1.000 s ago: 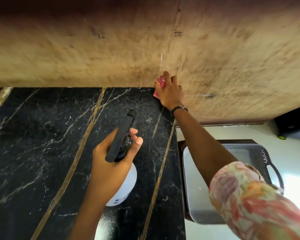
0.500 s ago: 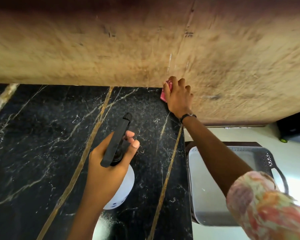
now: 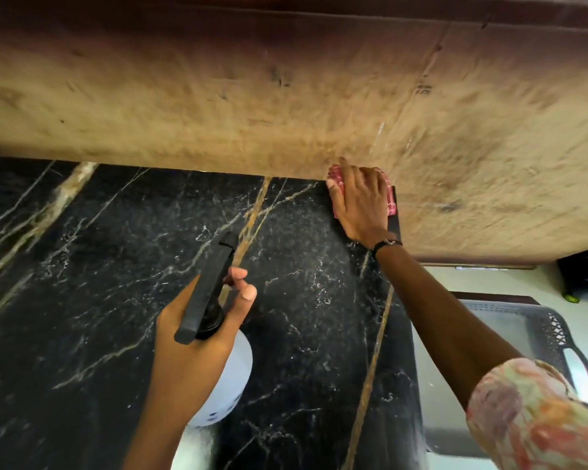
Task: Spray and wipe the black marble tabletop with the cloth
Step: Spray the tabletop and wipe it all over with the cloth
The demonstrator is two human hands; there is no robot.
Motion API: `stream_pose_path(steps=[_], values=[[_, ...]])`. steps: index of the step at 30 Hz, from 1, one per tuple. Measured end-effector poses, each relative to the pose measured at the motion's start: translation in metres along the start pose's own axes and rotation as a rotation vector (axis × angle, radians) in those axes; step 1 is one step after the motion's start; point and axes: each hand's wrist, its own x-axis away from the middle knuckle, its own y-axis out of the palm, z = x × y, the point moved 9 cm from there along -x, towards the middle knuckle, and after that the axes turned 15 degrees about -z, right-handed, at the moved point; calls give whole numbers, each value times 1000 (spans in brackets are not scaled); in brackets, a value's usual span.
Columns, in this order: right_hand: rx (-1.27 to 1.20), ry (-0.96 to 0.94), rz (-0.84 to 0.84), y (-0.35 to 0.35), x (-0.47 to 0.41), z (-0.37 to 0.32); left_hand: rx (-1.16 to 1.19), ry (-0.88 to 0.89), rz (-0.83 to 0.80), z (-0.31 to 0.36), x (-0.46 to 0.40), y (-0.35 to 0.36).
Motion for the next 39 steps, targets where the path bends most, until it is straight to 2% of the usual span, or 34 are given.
stream_pose_path(steps=[3,9,13,17,20,21,23,26,28,32,39], values=[[26,-123,-29,14,-1,-70,1,5,10,-6,6,-31],[36,-85,-79,38,-25,-203,12,-10,21,-24,15,-115],[11,-134,-120,58,-40,-297,-6,-32,22,-39,22,-186],[79,-351,-179,74,-40,-364,-30,-51,30,-52,23,-245],[89,-594,-209,73,-13,-369,-43,-62,56,-58,24,-282],[83,-624,-203,72,-5,-361,-46,-66,67,-60,25,-292],[85,-494,-151,67,1,-328,-35,-83,92,-64,28,-310],[43,-55,-55,55,-2,-264,-23,-84,116,-69,31,-329],[10,92,-78,55,-6,-251,-14,-79,143,-73,34,-339],[-45,90,-137,64,-19,-274,21,-79,199,-82,34,-363],[17,-40,-156,83,-49,-398,74,-96,220,-94,36,-419]])
